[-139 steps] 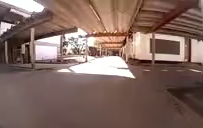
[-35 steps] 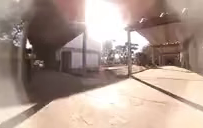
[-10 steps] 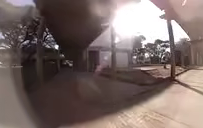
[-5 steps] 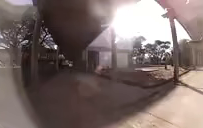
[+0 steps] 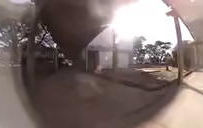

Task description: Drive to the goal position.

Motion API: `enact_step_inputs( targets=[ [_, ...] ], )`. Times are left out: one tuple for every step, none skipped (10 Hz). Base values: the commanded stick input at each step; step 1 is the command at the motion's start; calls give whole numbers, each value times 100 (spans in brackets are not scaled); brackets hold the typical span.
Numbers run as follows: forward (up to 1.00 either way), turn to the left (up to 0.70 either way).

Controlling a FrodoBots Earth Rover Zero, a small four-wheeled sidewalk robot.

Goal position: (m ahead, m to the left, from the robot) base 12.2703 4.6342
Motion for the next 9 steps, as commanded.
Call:
enact_step_inputs(
  targets=[
    [50,16],
    [50,50],
    [50,50],
    [50,50],
    [50,50],
    [50,7],
    [50,0],
    [50,0],
    [50,0]
  ],
)
